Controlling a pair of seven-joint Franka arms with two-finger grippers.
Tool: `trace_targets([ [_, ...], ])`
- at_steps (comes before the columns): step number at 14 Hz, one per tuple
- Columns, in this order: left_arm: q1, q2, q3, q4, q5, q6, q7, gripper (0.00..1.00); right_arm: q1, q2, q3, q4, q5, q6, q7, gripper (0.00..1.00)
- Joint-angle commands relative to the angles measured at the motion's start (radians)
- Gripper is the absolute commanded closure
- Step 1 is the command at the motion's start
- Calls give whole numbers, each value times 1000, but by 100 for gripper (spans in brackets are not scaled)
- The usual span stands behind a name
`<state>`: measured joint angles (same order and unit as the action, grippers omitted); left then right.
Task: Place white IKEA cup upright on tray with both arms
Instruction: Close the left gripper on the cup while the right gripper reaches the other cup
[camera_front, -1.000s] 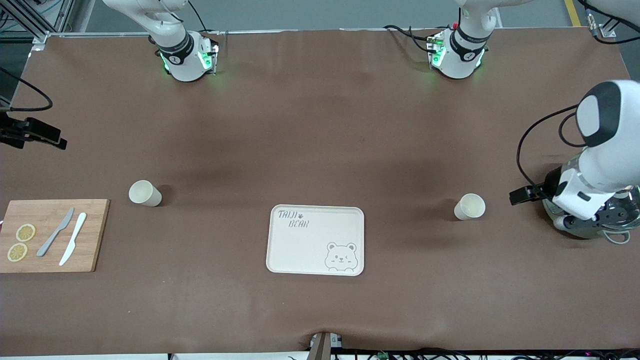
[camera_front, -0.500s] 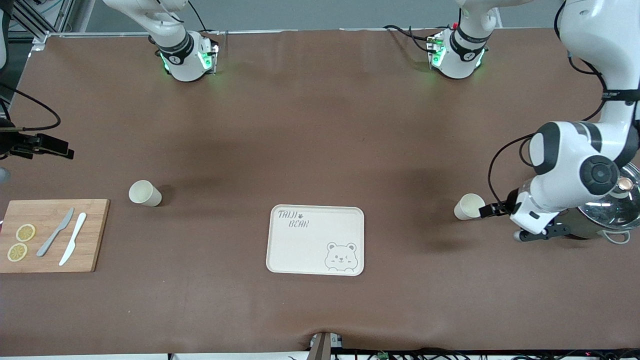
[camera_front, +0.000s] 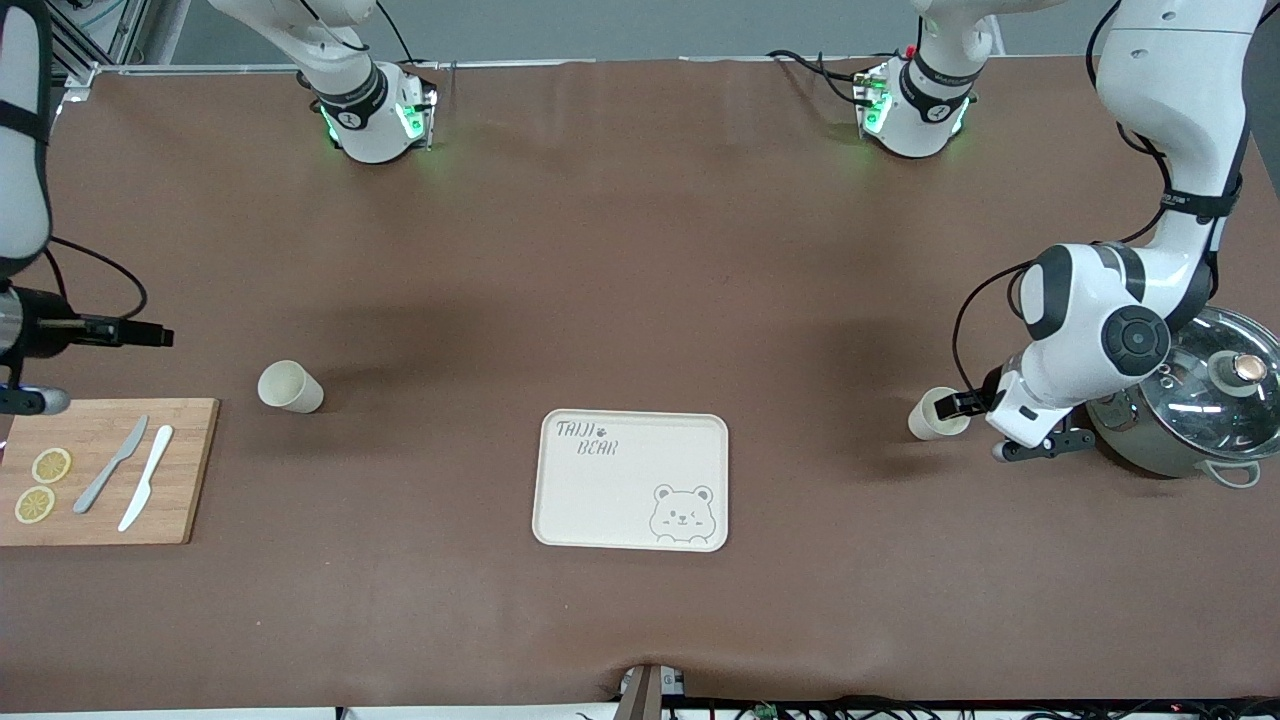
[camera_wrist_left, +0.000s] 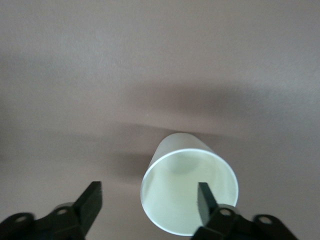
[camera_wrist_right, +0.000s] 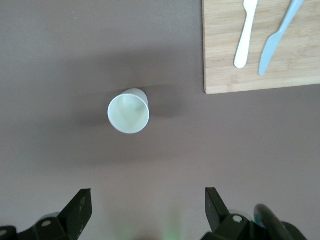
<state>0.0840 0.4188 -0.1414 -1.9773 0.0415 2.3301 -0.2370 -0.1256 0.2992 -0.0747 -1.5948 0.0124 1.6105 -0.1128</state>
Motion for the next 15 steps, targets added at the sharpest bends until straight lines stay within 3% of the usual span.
trace_targets([
  [1,19,-25,-4,-48,-18,15,-4,36,-8,-17,12,-143,1,186,-8,0],
  [3,19,-14,-4,-46,-18,15,-2,57,-6,-11,12,-244,3,337,-8,0],
  [6,17,-5,-4,-43,-18,15,4,100,-8,40,13,-284,4,419,-5,0],
  [7,16,0,-6,-40,-18,15,7,100,-8,53,13,-286,6,427,-5,0],
  [9,6,-2,-4,-35,-18,12,7,100,-2,72,15,-307,11,436,2,9],
  [11,-6,-12,-12,-19,-18,6,-5,100,0,74,15,-367,61,503,7,15],
  [15,-16,-14,-72,66,-20,-49,-101,100,-2,74,15,-477,76,663,7,62],
])
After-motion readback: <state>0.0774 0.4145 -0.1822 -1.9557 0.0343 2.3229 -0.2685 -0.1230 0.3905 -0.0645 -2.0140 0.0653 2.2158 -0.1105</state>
